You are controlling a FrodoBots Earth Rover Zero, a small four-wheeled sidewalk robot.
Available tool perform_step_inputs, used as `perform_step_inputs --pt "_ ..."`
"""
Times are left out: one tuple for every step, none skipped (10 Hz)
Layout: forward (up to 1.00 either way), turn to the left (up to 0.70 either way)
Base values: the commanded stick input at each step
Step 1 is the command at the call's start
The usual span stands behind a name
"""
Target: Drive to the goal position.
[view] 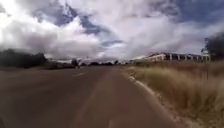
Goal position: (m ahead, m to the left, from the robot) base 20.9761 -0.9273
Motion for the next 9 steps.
perform_step_inputs --pt "0.70 0.00" --pt "0.70 0.00" --pt "0.70 0.00" --pt "0.70 0.00" --pt "0.70 0.00" --pt "0.70 0.00" --pt "0.70 0.00" --pt "0.70 0.00" --pt "0.70 0.00"
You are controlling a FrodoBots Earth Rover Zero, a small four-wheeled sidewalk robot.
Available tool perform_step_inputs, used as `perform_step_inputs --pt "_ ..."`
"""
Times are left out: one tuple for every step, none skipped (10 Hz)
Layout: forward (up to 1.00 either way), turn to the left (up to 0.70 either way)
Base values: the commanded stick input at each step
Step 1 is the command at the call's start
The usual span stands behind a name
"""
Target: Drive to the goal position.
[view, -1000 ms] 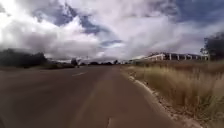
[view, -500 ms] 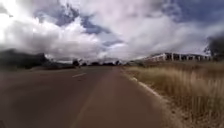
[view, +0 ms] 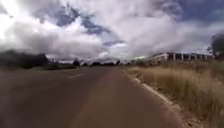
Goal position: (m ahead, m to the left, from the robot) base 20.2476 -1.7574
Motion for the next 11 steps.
perform_step_inputs --pt "0.70 0.00" --pt "0.70 0.00" --pt "0.70 0.00" --pt "0.70 0.00" --pt "0.70 0.00" --pt "0.70 0.00" --pt "0.70 0.00" --pt "0.70 0.00" --pt "0.70 0.00" --pt "0.70 0.00" --pt "0.70 0.00"
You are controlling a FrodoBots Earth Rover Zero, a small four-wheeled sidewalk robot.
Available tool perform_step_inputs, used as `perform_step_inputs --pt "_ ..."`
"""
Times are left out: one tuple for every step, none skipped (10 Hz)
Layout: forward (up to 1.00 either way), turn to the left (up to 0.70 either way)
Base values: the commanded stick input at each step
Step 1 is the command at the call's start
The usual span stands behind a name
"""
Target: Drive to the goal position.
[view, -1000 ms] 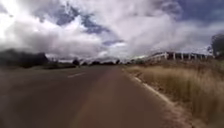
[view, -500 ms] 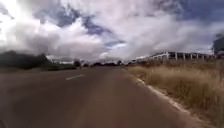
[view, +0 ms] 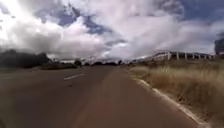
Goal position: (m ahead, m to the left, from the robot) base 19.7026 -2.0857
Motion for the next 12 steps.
perform_step_inputs --pt "0.70 0.00" --pt "0.70 0.00" --pt "0.70 0.00" --pt "0.70 0.00" --pt "0.70 0.00" --pt "0.70 0.00" --pt "0.70 0.00" --pt "0.70 0.00" --pt "0.70 0.00" --pt "0.70 0.00" --pt "0.70 0.00" --pt "0.70 0.00"
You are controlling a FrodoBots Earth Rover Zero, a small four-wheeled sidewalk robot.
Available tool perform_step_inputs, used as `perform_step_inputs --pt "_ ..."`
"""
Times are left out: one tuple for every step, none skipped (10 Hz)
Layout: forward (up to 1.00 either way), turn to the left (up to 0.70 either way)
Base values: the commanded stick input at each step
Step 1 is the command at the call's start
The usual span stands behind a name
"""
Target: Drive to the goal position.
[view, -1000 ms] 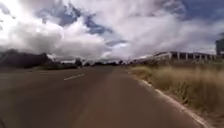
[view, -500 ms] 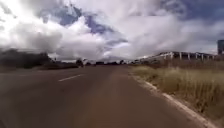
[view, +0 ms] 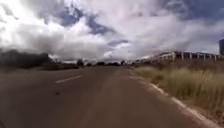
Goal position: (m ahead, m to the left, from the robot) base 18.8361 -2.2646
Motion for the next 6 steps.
perform_step_inputs --pt "0.70 0.00" --pt "0.70 -0.05" --pt "0.70 -0.23" --pt "0.70 -0.32" --pt "0.70 -0.23" --pt "0.70 0.00"
